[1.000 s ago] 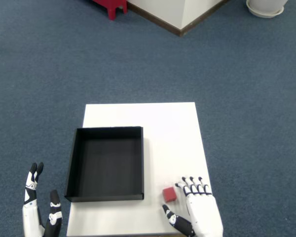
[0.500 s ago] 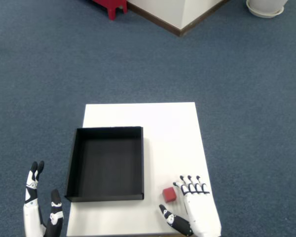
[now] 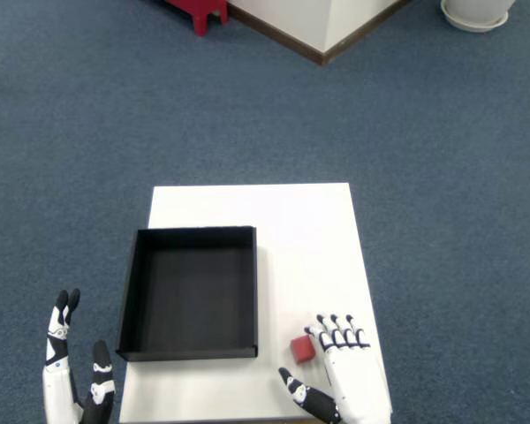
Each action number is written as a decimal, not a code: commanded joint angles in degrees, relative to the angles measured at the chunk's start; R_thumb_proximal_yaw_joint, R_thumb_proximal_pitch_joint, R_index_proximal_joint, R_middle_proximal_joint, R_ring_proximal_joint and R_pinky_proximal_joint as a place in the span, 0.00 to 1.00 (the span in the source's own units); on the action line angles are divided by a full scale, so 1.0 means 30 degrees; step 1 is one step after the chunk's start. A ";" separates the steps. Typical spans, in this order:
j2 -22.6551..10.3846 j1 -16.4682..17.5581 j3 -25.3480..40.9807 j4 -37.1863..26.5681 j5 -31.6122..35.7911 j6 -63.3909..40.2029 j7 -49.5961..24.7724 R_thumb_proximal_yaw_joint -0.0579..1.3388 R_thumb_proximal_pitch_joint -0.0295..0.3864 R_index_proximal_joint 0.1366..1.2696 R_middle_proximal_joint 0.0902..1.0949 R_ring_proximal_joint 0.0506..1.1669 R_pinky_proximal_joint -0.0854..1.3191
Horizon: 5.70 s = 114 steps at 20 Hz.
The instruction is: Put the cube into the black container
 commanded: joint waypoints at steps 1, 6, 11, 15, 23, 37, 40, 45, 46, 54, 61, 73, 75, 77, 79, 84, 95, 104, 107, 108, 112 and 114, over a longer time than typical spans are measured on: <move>-0.0182 -0.0570 -0.0219 -0.0257 -0.0169 0.0330 -0.1213 0.32 0.16 0.27 0.11 0.12 0.04; -0.0171 -0.0484 -0.0412 -0.0563 -0.0398 0.0734 -0.1416 0.32 0.18 0.29 0.11 0.12 0.04; -0.0164 -0.0412 -0.0605 -0.0711 -0.0651 0.0992 -0.1612 0.35 0.21 0.31 0.11 0.12 0.04; -0.0158 -0.0371 -0.0740 -0.0595 -0.0761 0.1167 -0.1482 0.40 0.28 0.36 0.11 0.13 0.04; -0.0128 -0.0034 -0.1125 0.0362 -0.0971 0.0874 -0.1361 0.52 0.39 0.56 0.15 0.16 0.05; -0.0059 0.0354 -0.1730 0.0949 -0.1194 -0.0086 -0.1363 0.94 0.48 0.88 0.21 0.18 0.12; -0.0049 0.0440 -0.1896 0.0975 -0.1229 -0.0254 -0.1289 0.91 0.46 0.82 0.21 0.18 0.12; -0.0050 0.0374 -0.2181 0.1334 -0.0983 -0.0503 -0.0304 0.56 0.30 0.17 0.12 0.16 0.10; -0.0051 0.0310 -0.2259 0.1349 -0.0896 -0.0639 -0.0053 0.55 0.28 0.17 0.12 0.15 0.09; -0.0056 0.0250 -0.2446 0.1381 -0.0982 -0.1063 -0.0235 0.49 0.21 0.17 0.12 0.14 0.08; -0.0391 0.0390 -0.2660 0.2117 -0.0863 -0.1506 0.0202 0.46 0.17 0.18 0.13 0.14 0.07; -0.1323 0.0868 -0.3437 0.2585 0.0016 -0.2251 0.1349 0.43 0.14 0.20 0.15 0.14 0.06; -0.1533 0.1005 -0.3490 0.2629 0.0080 -0.2310 0.1390 0.42 0.13 0.21 0.15 0.15 0.06; -0.1715 0.1267 -0.3550 0.2652 0.0172 -0.2305 0.1603 0.42 0.12 0.21 0.15 0.15 0.06; -0.1815 0.1519 -0.3593 0.2667 0.0248 -0.2240 0.1880 0.41 0.11 0.22 0.15 0.15 0.06; -0.2004 0.1962 -0.3630 0.2702 0.0341 -0.2017 0.2385 0.42 0.09 0.24 0.15 0.15 0.06; -0.1941 0.2827 -0.3483 0.2708 0.0197 -0.1737 0.2328 0.41 0.07 0.22 0.14 0.16 0.06; -0.2326 0.3421 -0.3319 0.2744 0.0044 -0.1544 0.2441 0.42 0.06 0.22 0.13 0.16 0.07; -0.2524 0.3554 -0.3317 0.2746 0.0046 -0.1492 0.2561 0.42 0.06 0.22 0.12 0.16 0.07; -0.2617 0.3600 -0.3319 0.2745 0.0054 -0.1492 0.2601 0.42 0.06 0.22 0.12 0.16 0.07; -0.2810 0.3927 -0.3286 0.2742 0.0037 -0.1337 0.2877 0.43 0.06 0.22 0.11 0.15 0.06; -0.2867 0.4090 -0.3250 0.2741 0.0009 -0.1235 0.3023 0.43 0.07 0.23 0.11 0.15 0.06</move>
